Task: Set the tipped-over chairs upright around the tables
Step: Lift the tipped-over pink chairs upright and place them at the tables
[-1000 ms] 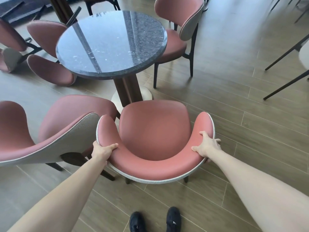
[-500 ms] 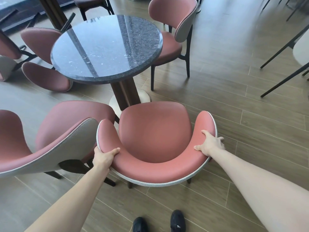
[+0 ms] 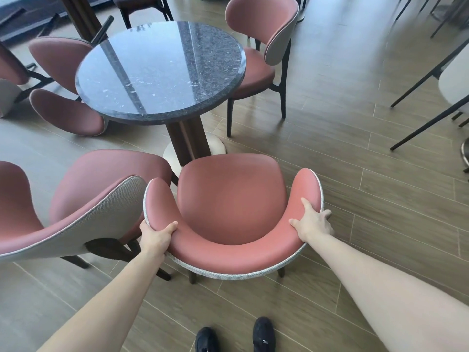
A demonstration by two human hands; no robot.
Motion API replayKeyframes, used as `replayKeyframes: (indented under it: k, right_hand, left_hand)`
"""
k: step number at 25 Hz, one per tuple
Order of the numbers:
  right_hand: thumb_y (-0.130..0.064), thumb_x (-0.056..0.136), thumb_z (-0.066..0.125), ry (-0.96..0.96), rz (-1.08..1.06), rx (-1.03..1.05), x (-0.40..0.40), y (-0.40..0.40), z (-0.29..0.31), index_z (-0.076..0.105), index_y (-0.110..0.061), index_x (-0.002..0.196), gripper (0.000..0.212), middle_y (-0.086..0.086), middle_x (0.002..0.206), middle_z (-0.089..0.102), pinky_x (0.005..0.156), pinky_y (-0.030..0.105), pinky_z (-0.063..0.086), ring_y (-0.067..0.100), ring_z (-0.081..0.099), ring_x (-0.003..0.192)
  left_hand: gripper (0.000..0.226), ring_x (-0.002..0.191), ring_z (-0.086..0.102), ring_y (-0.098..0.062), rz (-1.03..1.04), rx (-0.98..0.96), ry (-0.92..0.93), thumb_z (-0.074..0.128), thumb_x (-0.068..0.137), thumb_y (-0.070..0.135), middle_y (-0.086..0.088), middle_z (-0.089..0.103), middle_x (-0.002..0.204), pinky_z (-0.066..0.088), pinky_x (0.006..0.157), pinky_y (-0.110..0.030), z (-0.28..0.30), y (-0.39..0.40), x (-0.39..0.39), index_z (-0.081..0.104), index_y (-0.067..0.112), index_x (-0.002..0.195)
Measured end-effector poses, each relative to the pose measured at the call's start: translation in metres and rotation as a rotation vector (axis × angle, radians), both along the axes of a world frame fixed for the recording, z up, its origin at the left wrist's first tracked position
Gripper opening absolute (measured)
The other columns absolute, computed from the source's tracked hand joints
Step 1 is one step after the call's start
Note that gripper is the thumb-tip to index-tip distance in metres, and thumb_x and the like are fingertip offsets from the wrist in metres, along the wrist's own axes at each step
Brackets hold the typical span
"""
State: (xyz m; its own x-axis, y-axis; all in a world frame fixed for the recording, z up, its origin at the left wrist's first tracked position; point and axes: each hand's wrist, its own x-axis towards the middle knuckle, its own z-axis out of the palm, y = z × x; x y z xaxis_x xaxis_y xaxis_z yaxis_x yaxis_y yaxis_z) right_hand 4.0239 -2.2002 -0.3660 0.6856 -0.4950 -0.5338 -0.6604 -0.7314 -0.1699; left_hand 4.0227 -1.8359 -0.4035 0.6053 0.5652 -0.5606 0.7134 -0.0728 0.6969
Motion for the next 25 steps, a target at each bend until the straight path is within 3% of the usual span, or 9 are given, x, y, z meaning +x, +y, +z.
replayKeyframes:
  k: [6,9,18,21,23,25]
  right_hand:
    - [-0.037,0.090,0.067,-0.006,0.049,-0.013,0.014,-0.009,-0.001,0.028,-0.041,0.150,0.072,0.019,0.127,0.036,0.092,0.039,0.048,0.041,0.063,0.103]
    - [-0.042,0.087,0.068,0.019,0.073,-0.022,0.022,-0.020,-0.001,0.026,-0.043,0.151,0.076,0.019,0.130,0.036,0.091,0.039,0.048,0.043,0.062,0.104]
    - [-0.045,0.085,0.068,0.078,0.110,-0.037,0.025,-0.019,-0.002,0.024,-0.038,0.150,0.079,0.022,0.121,0.039,0.086,0.036,0.050,0.035,0.059,0.084]
    - [-0.044,0.084,0.070,0.090,0.098,-0.023,0.021,-0.014,0.000,0.025,-0.037,0.149,0.079,0.022,0.121,0.039,0.087,0.036,0.050,0.033,0.056,0.083]
    - [-0.043,0.085,0.069,0.102,0.093,-0.015,0.018,-0.009,0.000,0.023,-0.037,0.149,0.078,0.022,0.123,0.037,0.088,0.037,0.050,0.033,0.059,0.086]
    - [-0.044,0.088,0.066,0.110,0.096,-0.025,0.019,-0.007,0.003,0.019,-0.038,0.150,0.078,0.020,0.125,0.034,0.086,0.036,0.049,0.030,0.055,0.078]
  left_hand:
    - [0.083,0.123,0.052,-0.037,0.044,-0.003,0.015,0.083,0.079,0.022,-0.018,0.053,0.135,0.046,0.103,-0.049,-0.004,-0.002,0.011,0.034,0.015,0.145]
    - [0.083,0.122,0.052,-0.039,0.047,0.010,0.037,0.083,0.079,0.018,-0.020,0.053,0.134,0.046,0.103,-0.051,-0.005,-0.007,0.018,0.033,0.013,0.144]
    - [0.079,0.109,0.054,-0.034,0.002,0.001,0.054,0.085,0.076,0.013,-0.018,0.056,0.130,0.047,0.089,-0.042,0.000,-0.001,0.024,0.039,0.013,0.139]
    - [0.080,0.115,0.057,-0.035,-0.022,-0.020,0.056,0.087,0.073,0.015,-0.014,0.057,0.130,0.050,0.097,-0.049,0.000,0.009,0.023,0.041,0.017,0.138]
    - [0.081,0.116,0.057,-0.035,-0.037,-0.032,0.070,0.088,0.073,0.020,-0.010,0.056,0.129,0.051,0.096,-0.056,0.005,0.013,0.018,0.041,0.020,0.138]
    - [0.082,0.115,0.057,-0.035,-0.056,-0.030,0.079,0.088,0.073,0.023,-0.008,0.056,0.128,0.052,0.094,-0.057,0.007,0.012,0.017,0.039,0.022,0.139]
